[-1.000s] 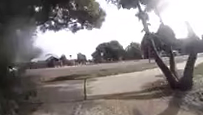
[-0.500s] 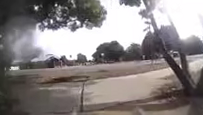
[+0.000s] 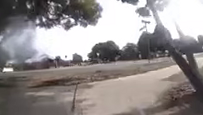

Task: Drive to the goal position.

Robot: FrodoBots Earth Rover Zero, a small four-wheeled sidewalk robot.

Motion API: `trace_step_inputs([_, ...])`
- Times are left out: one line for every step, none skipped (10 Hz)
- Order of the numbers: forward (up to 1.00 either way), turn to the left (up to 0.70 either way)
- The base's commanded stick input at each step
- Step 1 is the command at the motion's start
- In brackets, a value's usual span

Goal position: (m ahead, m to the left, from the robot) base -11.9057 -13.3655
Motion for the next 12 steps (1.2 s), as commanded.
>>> trace_step_inputs([0.70, -0.23])
trace_step_inputs([0.70, -0.22])
trace_step_inputs([0.70, -0.22])
trace_step_inputs([0.70, -0.22])
trace_step_inputs([0.70, -0.22])
trace_step_inputs([0.70, -0.22])
trace_step_inputs([0.70, -0.23])
trace_step_inputs([0.70, -0.23])
trace_step_inputs([0.70, -0.23])
trace_step_inputs([0.70, -0.23])
trace_step_inputs([0.70, -0.23])
trace_step_inputs([0.70, -0.23])
